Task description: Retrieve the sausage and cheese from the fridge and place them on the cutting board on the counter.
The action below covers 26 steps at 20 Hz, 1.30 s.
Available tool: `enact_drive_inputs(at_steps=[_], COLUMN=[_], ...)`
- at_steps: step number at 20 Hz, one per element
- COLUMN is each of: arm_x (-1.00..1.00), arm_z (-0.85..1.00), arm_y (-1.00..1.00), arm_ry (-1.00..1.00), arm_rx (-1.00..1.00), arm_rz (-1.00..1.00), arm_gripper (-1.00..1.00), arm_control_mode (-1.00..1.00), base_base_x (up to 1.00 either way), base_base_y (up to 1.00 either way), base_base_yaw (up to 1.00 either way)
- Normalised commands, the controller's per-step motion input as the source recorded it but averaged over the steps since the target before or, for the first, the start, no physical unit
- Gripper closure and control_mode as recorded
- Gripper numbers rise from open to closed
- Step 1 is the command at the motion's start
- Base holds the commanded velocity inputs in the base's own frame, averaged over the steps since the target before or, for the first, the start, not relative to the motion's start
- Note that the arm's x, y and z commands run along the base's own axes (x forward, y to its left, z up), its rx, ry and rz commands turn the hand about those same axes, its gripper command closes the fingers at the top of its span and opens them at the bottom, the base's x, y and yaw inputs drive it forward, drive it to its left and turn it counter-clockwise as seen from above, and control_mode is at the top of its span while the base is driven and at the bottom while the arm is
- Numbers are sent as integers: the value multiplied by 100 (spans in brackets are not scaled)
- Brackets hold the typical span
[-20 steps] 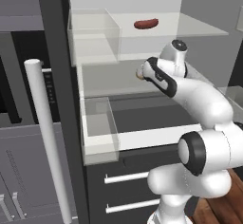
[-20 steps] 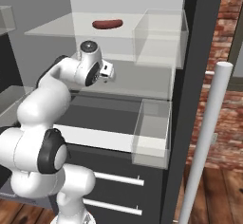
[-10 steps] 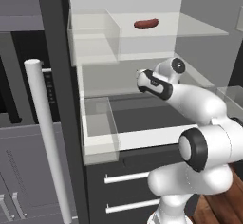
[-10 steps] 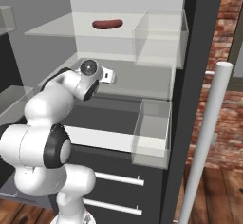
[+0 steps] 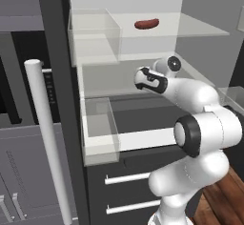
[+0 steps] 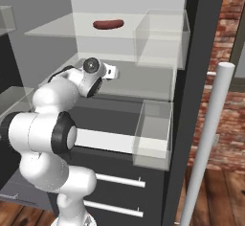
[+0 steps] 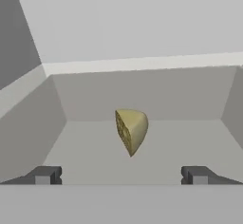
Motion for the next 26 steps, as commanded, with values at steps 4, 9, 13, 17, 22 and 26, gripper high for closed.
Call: enact_drive_inputs(at_steps=[4, 9, 13, 17, 22, 26], arm_x=[35, 45, 39, 27, 2, 6], arm_z=[14, 0, 0, -3, -14, -21], arm_y=[0, 0, 6, 3, 0, 0], arm_ry=[2, 1, 7, 15, 24, 18], arm_rx=[-11, -9, -5, -2, -1, 0], arm_rz=[-4, -1, 0, 0, 0, 0], arm_gripper=[-100, -100, -100, -100, -100, -100], arm_control_mode=[-100, -100, -100, -100, -100, -100], base_base_x=[0, 0, 0, 0, 0, 0], base_base_y=[0, 0, 0, 0, 0, 0], base_base_yaw=[0, 0, 0, 0, 0, 0])
